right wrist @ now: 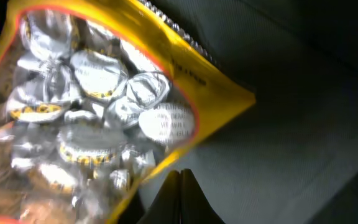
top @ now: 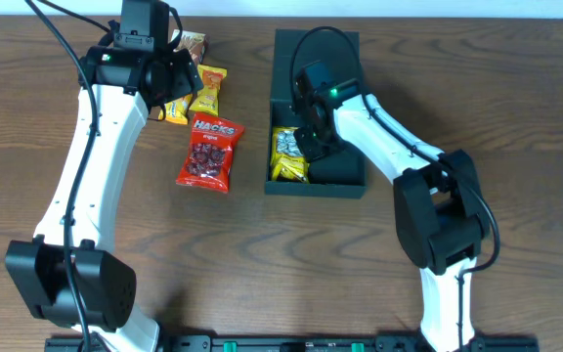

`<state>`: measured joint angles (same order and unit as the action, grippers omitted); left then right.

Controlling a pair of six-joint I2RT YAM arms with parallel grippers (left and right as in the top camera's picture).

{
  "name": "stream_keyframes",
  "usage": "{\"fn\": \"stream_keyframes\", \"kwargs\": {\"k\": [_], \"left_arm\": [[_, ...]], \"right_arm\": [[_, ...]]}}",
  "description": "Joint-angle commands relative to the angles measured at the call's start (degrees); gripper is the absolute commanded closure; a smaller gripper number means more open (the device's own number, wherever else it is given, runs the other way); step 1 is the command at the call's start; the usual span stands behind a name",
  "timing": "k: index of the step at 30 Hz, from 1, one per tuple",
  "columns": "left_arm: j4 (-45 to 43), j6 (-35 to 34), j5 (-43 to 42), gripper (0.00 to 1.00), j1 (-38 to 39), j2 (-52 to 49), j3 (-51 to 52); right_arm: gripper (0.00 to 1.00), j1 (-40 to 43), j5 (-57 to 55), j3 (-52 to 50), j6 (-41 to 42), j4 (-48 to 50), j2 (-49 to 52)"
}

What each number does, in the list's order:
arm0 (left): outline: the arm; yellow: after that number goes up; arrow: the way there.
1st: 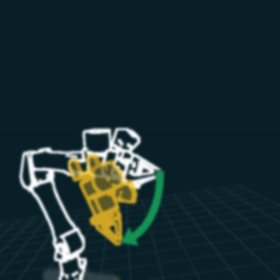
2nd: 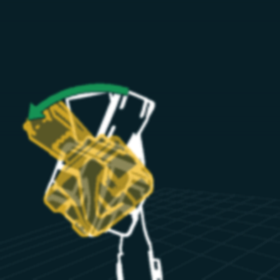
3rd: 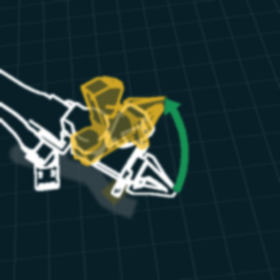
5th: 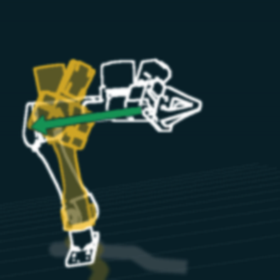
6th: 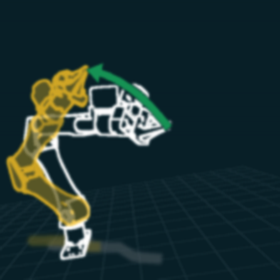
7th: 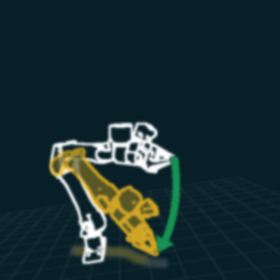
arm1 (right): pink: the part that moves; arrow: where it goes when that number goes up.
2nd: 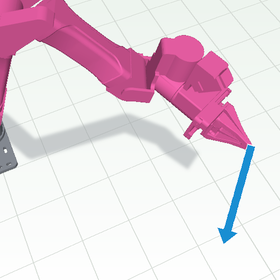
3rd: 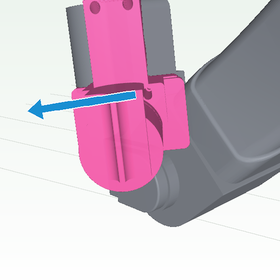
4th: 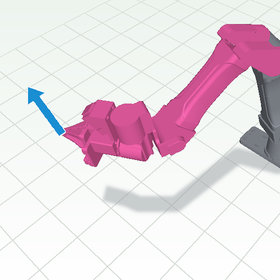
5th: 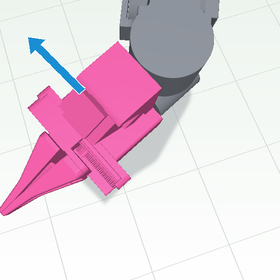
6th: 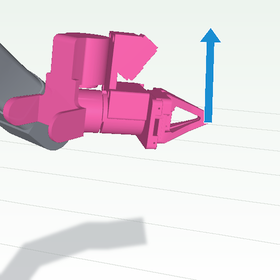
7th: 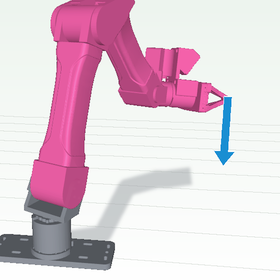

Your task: Pack container

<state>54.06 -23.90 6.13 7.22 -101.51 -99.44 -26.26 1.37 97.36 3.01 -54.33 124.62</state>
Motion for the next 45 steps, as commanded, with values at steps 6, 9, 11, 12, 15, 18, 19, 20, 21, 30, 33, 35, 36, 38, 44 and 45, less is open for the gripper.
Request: {"fn": "stream_keyframes", "kwargs": {"k": [6,9,11,12,15,18,19,20,21,30,33,35,36,38,44,45], "left_arm": [[-0.17,3.93,-0.46,0.04,0.48,-0.39,11.5],[-2.47,4.68,-0.87,0.05,1.6,-0.39,16.68],[-4.55,5.01,-2.19,0.05,2.27,-0.39,19.17],[-5.68,5.92,-3.15,0.05,2.64,-0.39,20.26],[-9.27,8.52,-4.72,0.05,4.24,-0.39,23.06],[-12.87,11.72,-4.46,0.05,6.14,-0.39,24.83],[-13.99,12.28,-4.07,0.05,6.69,-0.39,25.38],[-15.08,12.39,-2.99,0.05,7.23,-0.39,25.9],[-15.72,12.39,-2.1,0.05,7.63,-0.57,26.25],[-18.25,12.35,-1.03,0.05,9.31,-7.58,26.29],[-19.89,12.41,-1.01,0.05,9.31,-8.15,26.29],[-20.76,13.2,-1.03,0.05,9.31,-8.83,26.29],[-20.94,13.49,-1.03,0.05,9.31,-9.4,26.29],[-20.94,13.68,-1.05,0.05,9.31,-10.97,26.29],[-21.22,13.66,-1.03,0.05,9.31,-12.59,26.29],[-21.27,13.66,-1.01,0.05,9.31,-12.59,26.29]], "right_arm": [[0.83,1.81,-3.1,23.19,-2.78,-10.64,-3.52],[0.38,4.39,-3.1,27.87,-3.98,-11.23,-5.51],[0.26,6.58,-2.82,29.29,-3.93,-11.26,-6.64],[0.2,7.41,-2.8,29.53,-3.93,-11.23,-7.15],[0.12,10.56,-2.8,29.64,-3.93,-11.08,-8.5],[0.07,13.22,-2.1,29.64,-3.93,-11.26,-9.16],[0.05,13.81,-1.66,29.64,-3.93,-11.3,-9.22],[0.04,14.56,-0.98,29.64,-3.93,-11.37,-9.22],[0.03,15.02,-0.59,29.64,-3.93,-11.45,-9.22],[0.01,16.92,-0.28,29.62,-3.93,-11.72,-9.22],[0.01,16.92,-0.28,29.62,-3.96,-11.69,-9.22],[0.01,16.92,-0.26,29.62,-3.96,-11.72,-9.22],[0.01,16.92,-0.28,29.62,-3.93,-11.72,-9.22],[0.01,16.92,-0.28,29.62,-3.96,-11.76,-9.22],[0.01,16.92,-0.26,29.62,-3.93,-11.91,-9.22],[0.01,16.92,-0.26,29.62,-3.93,-11.91,-9.22]]}}
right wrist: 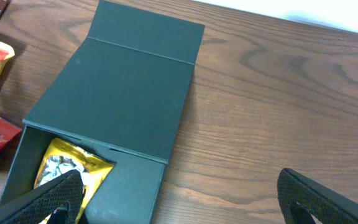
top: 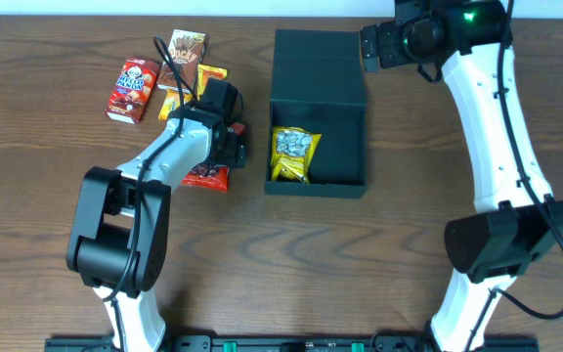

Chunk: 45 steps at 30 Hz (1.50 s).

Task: Pack container
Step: 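Grasp the red Hacks bag with the left gripper, then carry the red Hacks bag into the box beside the yellow bag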

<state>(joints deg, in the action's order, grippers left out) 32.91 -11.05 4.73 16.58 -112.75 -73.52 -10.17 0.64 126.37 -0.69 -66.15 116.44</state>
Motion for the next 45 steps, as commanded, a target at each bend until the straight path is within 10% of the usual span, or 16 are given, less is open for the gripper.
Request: {"fn": "stream_keyframes", "kwargs": {"k": [1,23,45], "left_arm": [[-0.15,0.81,0.37,0.05,-0.04,-1.36,0.37],[8.66,-0.2,1.88,0.73,0.0,-2.6,-9.03],[15.04,-12.7,-1.66,0.85,16.79,-1.16,-30.84]], "right_arm": [[0.01,0.83,0.46,0.61,-0.24,-0.09,-1.05],[0.01,0.83,0.42,0.61,-0.26,-0.07,-1.05],[0.01,14.86,-2.82,0.76,3.87,-0.37,-5.88]]}}
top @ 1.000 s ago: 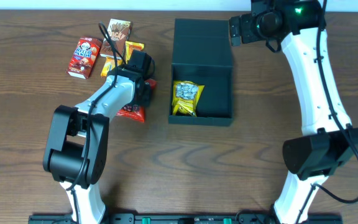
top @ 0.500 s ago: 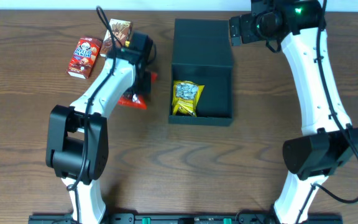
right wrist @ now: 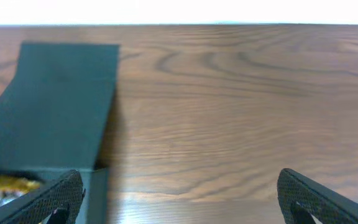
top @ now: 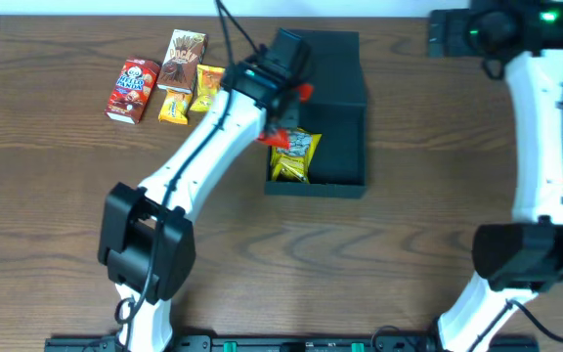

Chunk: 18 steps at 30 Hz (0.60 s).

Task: Pack container
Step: 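Carry the red Hacks bag into the box beside the yellow bag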

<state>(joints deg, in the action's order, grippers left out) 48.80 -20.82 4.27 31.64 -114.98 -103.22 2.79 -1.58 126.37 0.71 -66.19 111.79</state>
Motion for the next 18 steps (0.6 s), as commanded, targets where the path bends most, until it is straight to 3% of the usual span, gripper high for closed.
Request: {"fn": "stream_keyframes", "kwargs": {"k": [1,11,14,18], "left_arm": [[-1.66,-4.17,-1.16,0.85,2.91,1.07,-1.14],[-5.81,-14.34,-1.33,0.91,10.03,-1.25,-1.14],[-7.21,-14.62,-0.9,0.94,11.98,-1.95,-1.14],[-8.35,-16.09,6.32,0.94,15.58,-1.97,-1.05]], "right_arm": [[0.01,2.71,-0.26,0.76,2.47,-0.59,-1.22],[0.01,5.14,0.04,0.76,2.45,-3.3,-1.22],[0.01,5.18,0.04,0.76,2.45,-3.82,-1.22],[0.01,5.68,0.11,0.76,2.47,-3.98,-1.22]]}}
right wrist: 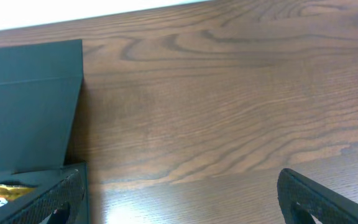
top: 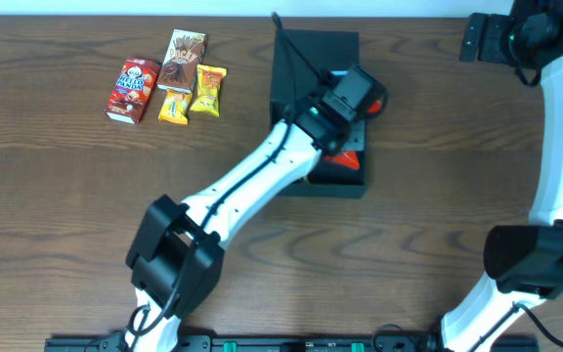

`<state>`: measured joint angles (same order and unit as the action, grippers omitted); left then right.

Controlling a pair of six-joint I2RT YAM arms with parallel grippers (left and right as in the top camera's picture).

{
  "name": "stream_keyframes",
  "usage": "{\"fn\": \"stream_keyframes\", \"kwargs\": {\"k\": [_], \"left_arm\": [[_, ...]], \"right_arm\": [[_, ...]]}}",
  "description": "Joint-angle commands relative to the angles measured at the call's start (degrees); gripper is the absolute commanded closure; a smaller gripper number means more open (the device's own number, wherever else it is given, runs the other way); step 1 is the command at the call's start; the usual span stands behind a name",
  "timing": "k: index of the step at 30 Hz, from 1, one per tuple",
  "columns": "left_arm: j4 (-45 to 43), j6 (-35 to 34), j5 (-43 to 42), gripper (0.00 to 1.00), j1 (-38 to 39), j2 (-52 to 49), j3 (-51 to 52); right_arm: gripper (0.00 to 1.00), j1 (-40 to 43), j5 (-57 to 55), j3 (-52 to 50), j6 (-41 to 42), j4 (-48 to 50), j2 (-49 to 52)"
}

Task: Pack container
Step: 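Carry the red Hacks bag into the box beside the yellow bag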

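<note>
The dark green box [top: 311, 188] stands mid-table with its lid [top: 316, 49] laid open at the back. My left gripper [top: 352, 98] reaches into the box's right half, shut on the red Hacks bag [top: 345, 162], which shows red on either side of it. My left arm covers the yellow candy bag in the overhead view. Only a sliver of that yellow bag shows in the right wrist view. My right gripper [right wrist: 182, 202] hangs open and empty over bare table to the right of the lid [right wrist: 30, 93].
Loose snacks lie at the back left: a red Hello Panda box [top: 130, 90], a brown chocolate packet [top: 186, 49] and two small yellow packets [top: 174, 106] [top: 208, 88]. My left arm stretches diagonally from the front left to the box. My right arm [top: 555, 117] stands along the right side.
My left gripper has gone with the red bag from the box's back left corner to its right half. My right gripper has shifted slightly to the right, still open.
First my right gripper was shut down in the box by the yellow bag, and my left was among the snacks. Then the right was open behind the box, the left at the red bag on the table. Later the left held that bag over the box, now inside.
</note>
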<state>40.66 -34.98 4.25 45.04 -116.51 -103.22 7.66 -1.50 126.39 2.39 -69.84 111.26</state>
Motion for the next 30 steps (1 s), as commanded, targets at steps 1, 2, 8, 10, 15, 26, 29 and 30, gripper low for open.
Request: {"fn": "stream_keyframes", "kwargs": {"k": [1,2,8,10,15,26,29,30], "left_arm": [[-0.22,-2.38,8.63,0.94,2.93,-0.44,-1.03],[-0.2,-3.61,12.37,0.94,3.93,-0.44,-1.03],[0.0,-8.5,28.41,0.94,7.5,-0.5,-1.03],[0.04,-10.69,28.57,0.94,7.39,-0.9,-1.03],[0.96,-13.51,23.76,0.94,6.71,-2.97,-1.03],[2.38,-16.5,14.53,0.94,4.74,-6.62,-1.03],[2.12,-16.44,11.58,0.94,4.09,-8.35,-1.03],[2.14,-16.39,11.1,0.94,4.07,-8.74,-1.03]], "right_arm": [[0.01,0.87,0.02,0.74,0.81,-0.46,-0.7],[0.01,0.92,0.02,0.74,0.98,-0.63,-0.7],[0.01,0.94,0.26,0.74,2.99,-2.45,-0.7],[0.01,0.94,0.26,0.74,3.39,-3.28,-0.7],[0.04,0.94,0.13,0.74,3.89,-5.27,-1.03],[0.01,1.07,-1.6,0.74,4.44,-6.01,-4.59],[0.01,1.05,-1.73,0.74,4.44,-6.01,-5.88],[0.01,1.05,-1.73,0.74,4.44,-6.01,-6.1]]}}
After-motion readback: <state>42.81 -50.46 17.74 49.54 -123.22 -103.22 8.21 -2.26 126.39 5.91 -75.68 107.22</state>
